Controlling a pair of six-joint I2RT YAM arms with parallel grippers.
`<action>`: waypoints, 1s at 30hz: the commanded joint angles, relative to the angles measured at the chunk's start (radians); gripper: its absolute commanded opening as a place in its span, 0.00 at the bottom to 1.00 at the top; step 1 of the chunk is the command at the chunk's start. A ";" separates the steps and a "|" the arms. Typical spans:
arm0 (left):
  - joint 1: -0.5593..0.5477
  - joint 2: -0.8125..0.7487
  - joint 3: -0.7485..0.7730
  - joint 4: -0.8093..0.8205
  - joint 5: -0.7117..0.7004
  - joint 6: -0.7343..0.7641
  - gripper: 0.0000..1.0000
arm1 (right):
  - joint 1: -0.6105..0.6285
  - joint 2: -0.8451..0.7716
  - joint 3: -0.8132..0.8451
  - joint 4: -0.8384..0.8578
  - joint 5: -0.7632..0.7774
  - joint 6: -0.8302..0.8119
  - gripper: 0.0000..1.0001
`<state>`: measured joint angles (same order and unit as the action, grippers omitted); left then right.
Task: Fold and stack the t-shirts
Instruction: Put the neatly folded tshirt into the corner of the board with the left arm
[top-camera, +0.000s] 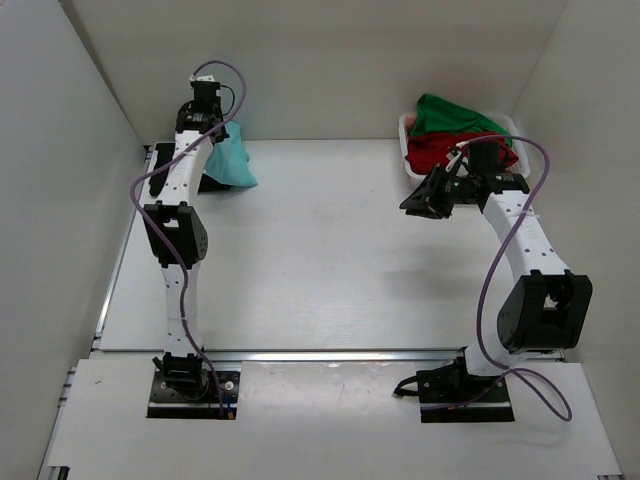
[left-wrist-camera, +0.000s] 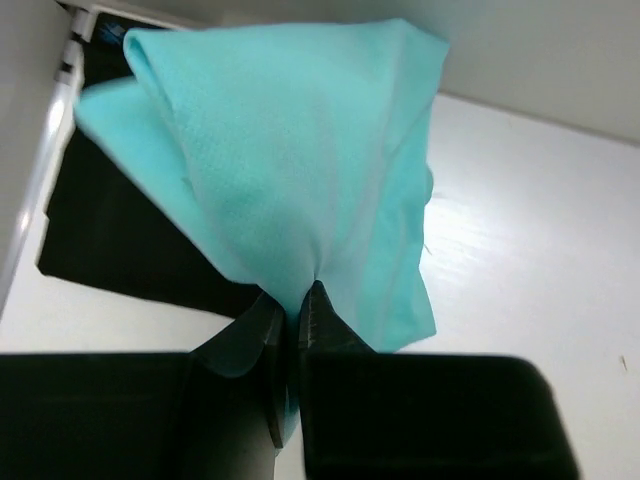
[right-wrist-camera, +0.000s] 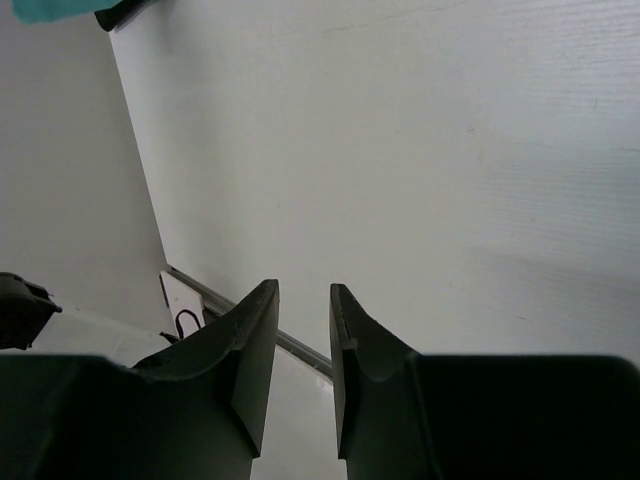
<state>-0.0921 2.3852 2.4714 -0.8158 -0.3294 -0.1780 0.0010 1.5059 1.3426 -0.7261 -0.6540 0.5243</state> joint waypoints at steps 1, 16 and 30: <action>0.046 0.003 0.043 0.105 -0.002 0.025 0.00 | 0.022 0.033 0.061 -0.010 -0.036 0.002 0.24; 0.256 0.178 0.124 0.237 0.052 -0.008 0.02 | 0.080 0.174 0.138 -0.082 -0.070 -0.026 0.23; 0.272 -0.151 -0.135 0.204 0.274 -0.167 0.98 | 0.120 0.149 0.073 -0.003 -0.075 0.000 0.23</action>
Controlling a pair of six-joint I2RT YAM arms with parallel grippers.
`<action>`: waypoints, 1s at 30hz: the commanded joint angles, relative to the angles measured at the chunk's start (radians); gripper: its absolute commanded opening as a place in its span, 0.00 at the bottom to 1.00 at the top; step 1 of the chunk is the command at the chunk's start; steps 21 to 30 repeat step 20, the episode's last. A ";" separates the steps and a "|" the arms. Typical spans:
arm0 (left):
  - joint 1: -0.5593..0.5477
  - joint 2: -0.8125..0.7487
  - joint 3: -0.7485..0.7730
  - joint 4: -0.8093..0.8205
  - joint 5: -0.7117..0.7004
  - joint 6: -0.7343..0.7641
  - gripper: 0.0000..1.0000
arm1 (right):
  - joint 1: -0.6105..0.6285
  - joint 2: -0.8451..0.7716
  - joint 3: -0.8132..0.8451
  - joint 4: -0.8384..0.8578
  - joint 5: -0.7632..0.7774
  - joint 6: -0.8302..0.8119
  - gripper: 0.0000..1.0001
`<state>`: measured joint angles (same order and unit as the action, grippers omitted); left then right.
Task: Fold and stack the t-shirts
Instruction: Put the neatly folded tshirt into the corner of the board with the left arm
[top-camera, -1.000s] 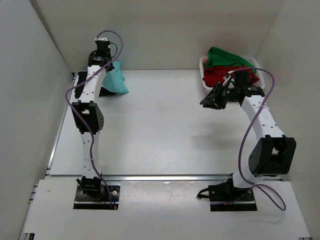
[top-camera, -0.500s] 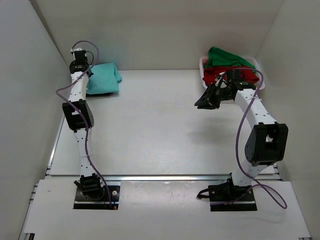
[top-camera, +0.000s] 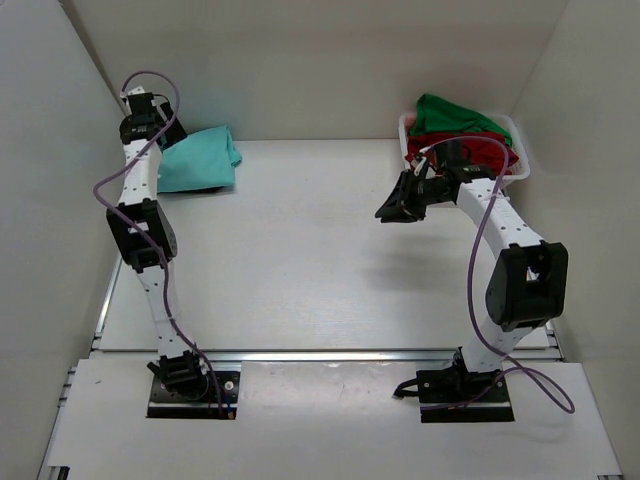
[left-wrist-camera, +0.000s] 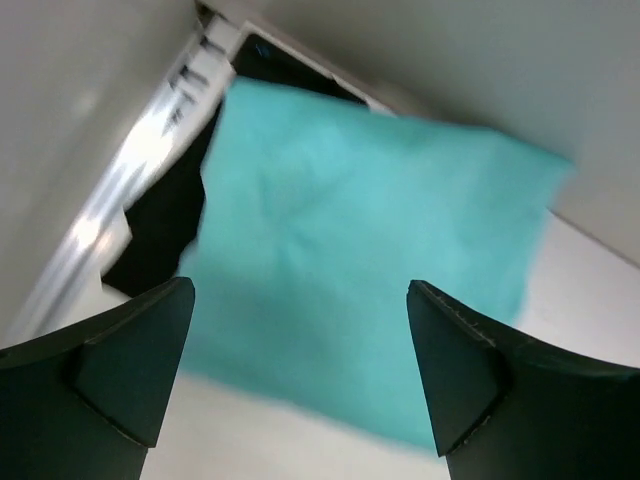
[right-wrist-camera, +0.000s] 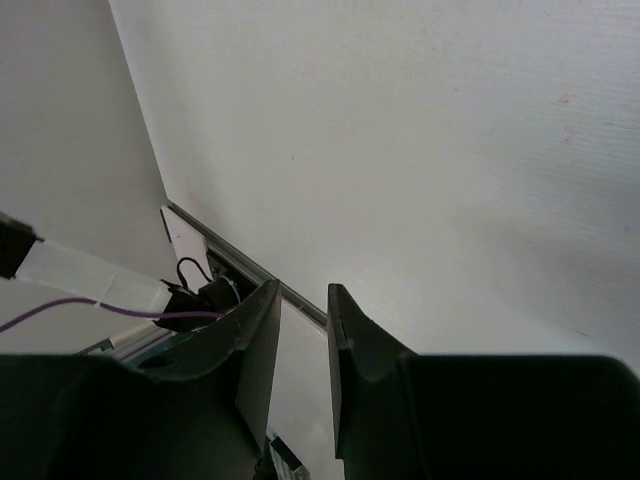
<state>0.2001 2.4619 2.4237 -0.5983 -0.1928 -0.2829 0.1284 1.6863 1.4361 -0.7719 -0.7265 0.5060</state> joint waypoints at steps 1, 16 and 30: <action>-0.025 -0.297 -0.171 -0.018 0.150 -0.077 0.99 | -0.015 -0.048 -0.028 0.051 0.009 0.017 0.23; -0.372 -1.044 -1.130 -0.141 0.350 -0.038 0.99 | -0.122 -0.293 -0.235 0.080 0.168 -0.034 0.43; -0.416 -1.086 -1.135 -0.212 0.308 -0.009 0.98 | -0.154 -0.323 -0.250 0.083 0.211 -0.041 0.50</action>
